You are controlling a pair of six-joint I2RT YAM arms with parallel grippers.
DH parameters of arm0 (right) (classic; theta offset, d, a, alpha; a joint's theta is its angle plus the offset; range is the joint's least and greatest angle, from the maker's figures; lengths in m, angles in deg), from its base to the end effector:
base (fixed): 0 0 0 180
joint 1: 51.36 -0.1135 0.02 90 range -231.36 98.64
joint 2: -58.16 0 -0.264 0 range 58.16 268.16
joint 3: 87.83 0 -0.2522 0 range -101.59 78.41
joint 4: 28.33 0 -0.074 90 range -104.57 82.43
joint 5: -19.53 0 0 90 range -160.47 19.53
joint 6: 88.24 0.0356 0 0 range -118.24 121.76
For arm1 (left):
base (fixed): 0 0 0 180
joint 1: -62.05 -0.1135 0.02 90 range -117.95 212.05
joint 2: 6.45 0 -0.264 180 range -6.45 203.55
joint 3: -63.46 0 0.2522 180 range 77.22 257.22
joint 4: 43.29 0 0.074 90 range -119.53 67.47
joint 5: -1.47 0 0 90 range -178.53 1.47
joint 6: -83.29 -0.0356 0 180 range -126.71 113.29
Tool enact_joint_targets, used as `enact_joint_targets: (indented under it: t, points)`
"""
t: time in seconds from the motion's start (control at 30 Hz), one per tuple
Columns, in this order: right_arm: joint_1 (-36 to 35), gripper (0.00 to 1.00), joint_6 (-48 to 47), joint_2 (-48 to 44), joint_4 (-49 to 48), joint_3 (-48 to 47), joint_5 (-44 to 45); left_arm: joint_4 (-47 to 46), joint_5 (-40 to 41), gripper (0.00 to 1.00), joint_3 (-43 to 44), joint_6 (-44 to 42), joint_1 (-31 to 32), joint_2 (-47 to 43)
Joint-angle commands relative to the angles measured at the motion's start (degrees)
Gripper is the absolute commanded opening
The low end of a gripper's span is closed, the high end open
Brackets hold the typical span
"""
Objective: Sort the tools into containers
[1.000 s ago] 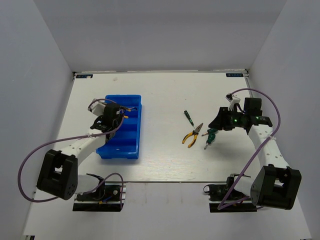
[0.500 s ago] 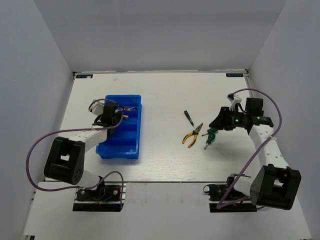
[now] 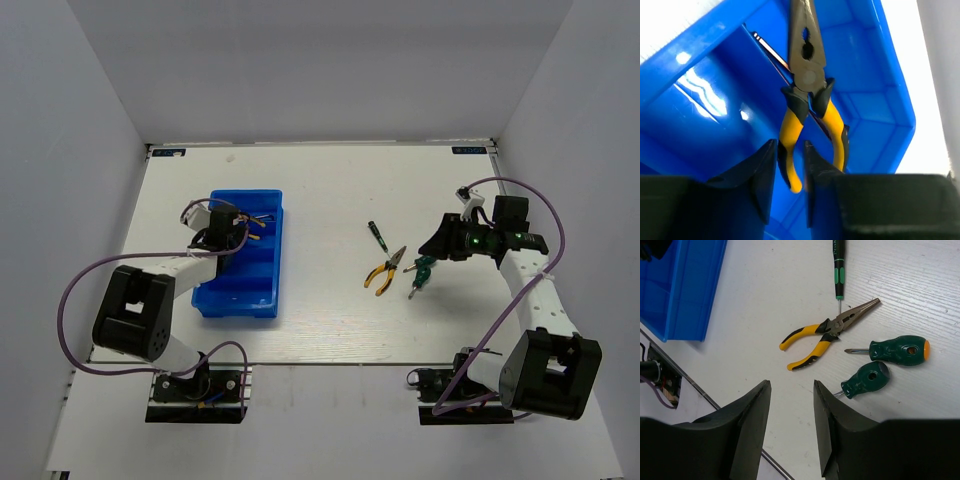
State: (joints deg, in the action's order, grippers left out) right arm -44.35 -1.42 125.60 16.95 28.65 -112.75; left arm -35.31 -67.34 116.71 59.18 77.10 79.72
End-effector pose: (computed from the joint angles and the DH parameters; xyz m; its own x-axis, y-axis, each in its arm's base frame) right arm 0.2370 -0.0050 0.2641 -0.7310 0.0485 -0.6807 -0.3872 0.7919 0.4722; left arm 0.2883 -0.0642 0.1697 -0.2384 -0.8172 -0.5248 -0.5860 0.5520 -0.5932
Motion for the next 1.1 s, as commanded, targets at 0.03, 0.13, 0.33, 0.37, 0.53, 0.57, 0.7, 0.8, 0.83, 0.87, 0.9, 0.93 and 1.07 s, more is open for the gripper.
enact_joint_targets:
  t: [0.03, 0.13, 0.33, 0.37, 0.53, 0.57, 0.7, 0.8, 0.83, 0.87, 0.9, 0.93, 1.07]
  points:
    - [0.38, 0.46, -0.33, 0.06, 0.02, 0.01, -2.28, -1.16, -0.01, 0.52, 1.56, 0.82, -0.37, -1.00]
    - [0.64, 0.46, -0.25, 0.15, 0.03, -0.16, -2.54, -1.16, -0.01, 0.61, 1.56, 0.82, -0.90, -1.53]
    - [0.82, 0.46, -0.34, -0.03, 0.29, 0.01, -2.89, -0.63, -0.01, 0.68, 2.09, 0.12, -0.90, -4.43]
    - [0.82, 0.46, -0.34, 0.06, 0.29, -0.16, -2.89, -0.63, -0.70, 0.68, 2.70, -0.66, -0.90, -5.22]
    - [0.91, 0.48, -0.60, -0.03, 0.38, -0.08, -3.07, 2.00, -2.63, 0.71, 3.32, -4.27, 0.33, -12.68]
    - [0.91, 0.50, -0.69, -0.03, 0.29, -0.08, -2.98, 2.70, -3.25, 0.67, 3.32, -4.28, 0.33, -14.00]
    - [0.82, 0.13, -1.47, 0.67, 0.64, -0.08, -2.28, 3.84, -9.74, 0.00, 5.85, -17.57, 0.86, -16.66]
    - [0.46, 0.00, -3.57, 3.12, 3.09, -1.57, 0.88, 8.49, -26.23, 0.00, 16.03, -30.60, 2.34, -8.96]
    - [0.29, 0.00, -3.67, 4.62, 6.32, -3.66, 1.49, 10.07, -37.16, 0.00, 21.46, -38.21, 3.14, -6.04]
    - [0.20, 0.00, -4.02, 6.20, 6.96, -4.29, 4.02, 13.39, -43.45, 0.00, 24.12, -42.29, 3.93, -2.97]
    - [0.11, 0.14, -4.72, 6.73, 8.62, -4.99, 4.48, 15.60, -48.56, 0.05, 26.76, -45.55, 5.07, 3.50]
    - [0.03, 0.30, -4.99, 8.22, 9.51, -6.30, 5.19, 19.28, -53.75, 0.13, 32.79, -50.98, 7.95, 6.87]
    - [-0.24, 0.56, -2.89, 9.73, 8.82, -6.76, 10.71, 33.80, -52.58, 0.49, 42.86, -60.52, 17.02, 17.70]
